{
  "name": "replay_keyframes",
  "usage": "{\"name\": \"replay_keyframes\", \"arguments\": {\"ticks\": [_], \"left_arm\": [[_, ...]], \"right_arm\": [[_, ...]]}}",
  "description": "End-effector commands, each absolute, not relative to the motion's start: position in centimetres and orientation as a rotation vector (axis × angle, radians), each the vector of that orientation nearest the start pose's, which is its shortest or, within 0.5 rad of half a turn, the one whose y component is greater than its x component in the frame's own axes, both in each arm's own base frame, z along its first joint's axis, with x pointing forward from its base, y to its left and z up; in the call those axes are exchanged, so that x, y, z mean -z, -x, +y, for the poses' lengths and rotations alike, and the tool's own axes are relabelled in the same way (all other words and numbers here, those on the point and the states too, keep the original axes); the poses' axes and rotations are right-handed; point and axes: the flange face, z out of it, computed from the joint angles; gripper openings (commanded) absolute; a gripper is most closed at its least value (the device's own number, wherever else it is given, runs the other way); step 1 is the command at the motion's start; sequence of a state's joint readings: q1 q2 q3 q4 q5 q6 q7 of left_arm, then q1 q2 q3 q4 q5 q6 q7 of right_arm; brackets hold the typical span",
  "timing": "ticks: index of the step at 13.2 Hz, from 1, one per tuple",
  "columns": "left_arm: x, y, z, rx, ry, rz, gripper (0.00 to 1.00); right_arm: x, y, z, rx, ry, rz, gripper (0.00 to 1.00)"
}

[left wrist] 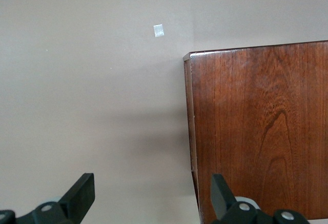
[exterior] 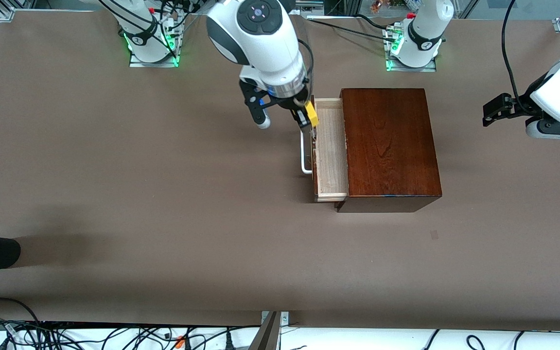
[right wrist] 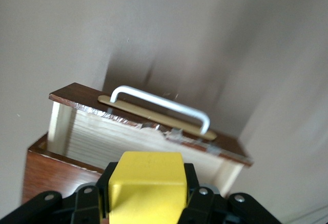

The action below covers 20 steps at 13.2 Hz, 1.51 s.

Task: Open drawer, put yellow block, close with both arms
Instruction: 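Lower the cube into the drawer and open the right gripper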

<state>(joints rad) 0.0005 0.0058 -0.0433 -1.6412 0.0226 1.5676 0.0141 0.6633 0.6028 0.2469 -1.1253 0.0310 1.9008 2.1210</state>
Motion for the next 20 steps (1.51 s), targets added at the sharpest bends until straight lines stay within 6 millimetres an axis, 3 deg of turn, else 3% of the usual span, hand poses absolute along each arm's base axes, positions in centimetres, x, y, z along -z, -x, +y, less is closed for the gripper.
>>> {"name": "replay_keyframes", "arguments": {"ticks": [1, 2, 5, 10, 17, 19, 20], "left_arm": [[-59.4, -55.6, -2.2, -0.132, 3.128, 0.120, 1.00], [-59.4, -55.6, -2.2, -0.132, 3.128, 0.120, 1.00], [-59.4, -55.6, -2.2, -0.130, 3.128, 0.123, 1.00], [-59.4, -55.5, -2.2, -0.132, 3.130, 0.123, 1.00], [-59.4, -55.5, -2.2, -0.132, 3.130, 0.120, 1.00], [-59.4, -55.5, -2.2, -0.132, 3.130, 0.123, 1.00], [-59.4, -55.5, -2.2, -0.132, 3.130, 0.120, 1.00]], "right_arm": [[-46.0, -50.1, 57.9, -0.278, 2.167, 1.919, 0.00], [-43.8, -50.0, 58.9, -0.272, 2.167, 1.940, 0.00], [-40.3, -50.4, 60.0, -0.248, 2.110, 1.977, 0.00], [-36.6, -49.2, 62.2, -0.236, 2.076, 1.989, 0.00], [-32.4, -49.1, 62.9, -0.226, 2.082, 2.013, 0.00], [-31.9, -49.2, 62.8, -0.220, 2.080, 2.016, 0.09], [-31.9, -49.2, 62.8, -0.220, 2.078, 2.017, 0.34]]}}
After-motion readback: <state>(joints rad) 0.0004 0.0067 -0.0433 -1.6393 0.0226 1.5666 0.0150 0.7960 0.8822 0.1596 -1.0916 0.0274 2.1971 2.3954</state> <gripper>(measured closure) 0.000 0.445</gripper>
